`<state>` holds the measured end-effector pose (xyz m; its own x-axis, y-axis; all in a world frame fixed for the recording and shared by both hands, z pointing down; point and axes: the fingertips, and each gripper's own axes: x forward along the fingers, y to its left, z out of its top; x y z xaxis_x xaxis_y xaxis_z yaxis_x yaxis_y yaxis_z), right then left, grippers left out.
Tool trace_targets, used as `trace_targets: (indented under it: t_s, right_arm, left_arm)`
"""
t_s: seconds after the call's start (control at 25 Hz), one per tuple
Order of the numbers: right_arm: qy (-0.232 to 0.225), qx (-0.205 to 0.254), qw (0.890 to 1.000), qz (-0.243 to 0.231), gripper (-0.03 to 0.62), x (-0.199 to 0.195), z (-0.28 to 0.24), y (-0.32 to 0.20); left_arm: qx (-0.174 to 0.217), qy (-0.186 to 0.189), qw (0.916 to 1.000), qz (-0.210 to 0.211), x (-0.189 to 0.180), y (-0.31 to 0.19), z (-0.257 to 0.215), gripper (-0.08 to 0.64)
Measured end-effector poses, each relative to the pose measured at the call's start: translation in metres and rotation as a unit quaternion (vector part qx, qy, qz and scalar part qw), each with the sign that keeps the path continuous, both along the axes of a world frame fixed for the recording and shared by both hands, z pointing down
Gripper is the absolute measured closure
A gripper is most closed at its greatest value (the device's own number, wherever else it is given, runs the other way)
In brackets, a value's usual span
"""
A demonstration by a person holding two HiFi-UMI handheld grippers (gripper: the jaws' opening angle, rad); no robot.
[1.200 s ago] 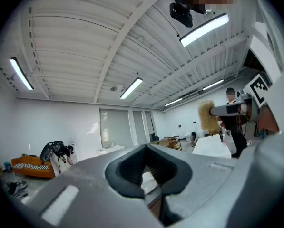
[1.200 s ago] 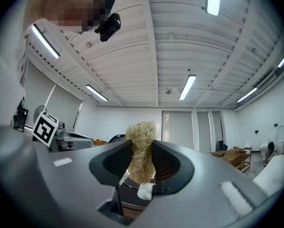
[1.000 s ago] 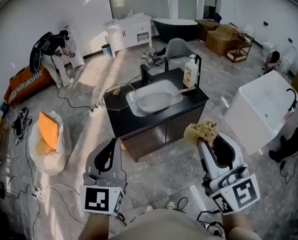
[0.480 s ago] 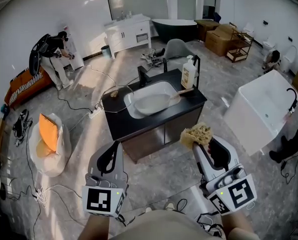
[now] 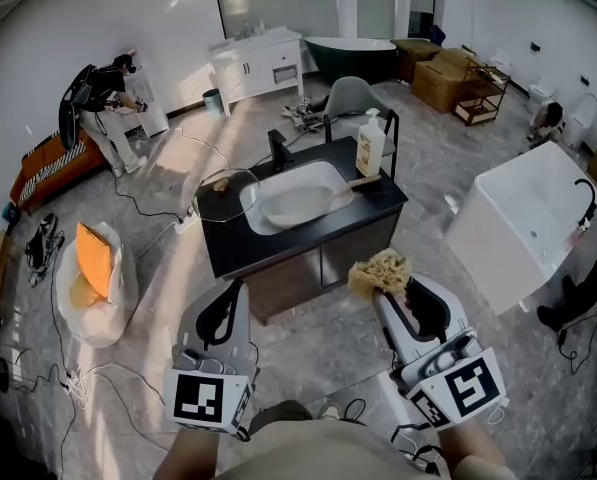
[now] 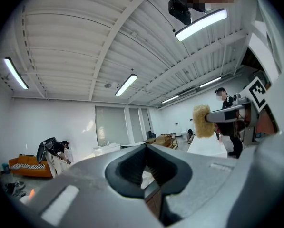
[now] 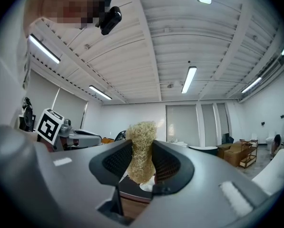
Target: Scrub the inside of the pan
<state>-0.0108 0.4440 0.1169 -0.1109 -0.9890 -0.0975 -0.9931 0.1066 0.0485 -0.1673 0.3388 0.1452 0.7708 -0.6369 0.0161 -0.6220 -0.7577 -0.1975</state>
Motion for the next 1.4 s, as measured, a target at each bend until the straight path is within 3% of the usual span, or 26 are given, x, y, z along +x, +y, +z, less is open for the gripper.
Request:
trace_targets:
  t_s: [0.36, 0.64, 0.8, 1.12, 1.4]
  right_arm:
    - [-0.007, 0.003, 1.000, -0.001, 0.457, 0.019, 0.002, 0.012]
    - [-0.013, -0.005, 1.000, -0.008, 0.457, 0.022, 0.014, -0.006]
    - [0.001, -0.002, 1.000, -0.014, 0.457, 0.018, 0.013, -0.026]
    - [-0.006, -0.022, 1.000, -0.014, 0.456, 0.026, 0.027, -0.087]
    - [-0.010, -0.047, 0.999, -0.018, 0.456, 0.036, 0.042, -0.177]
  left_arm:
    - [-0.007, -0.003, 1.0000, -0.002, 0.015, 0.013, 0.008, 0.558]
    - [-0.014, 0.007, 0.9999, -0.001, 0.020, -0.003, 0.018, 0.558]
    - [-0.052, 0.043, 0.9977, 0.000, 0.014, -0.029, 0.026, 0.558]
    - [-0.052, 0.036, 0.9980, -0.001, 0.020, -0.090, 0.034, 0.558]
    - [-0.062, 0.030, 0.9976, 0.001, 0.034, -0.173, 0.044, 0.558]
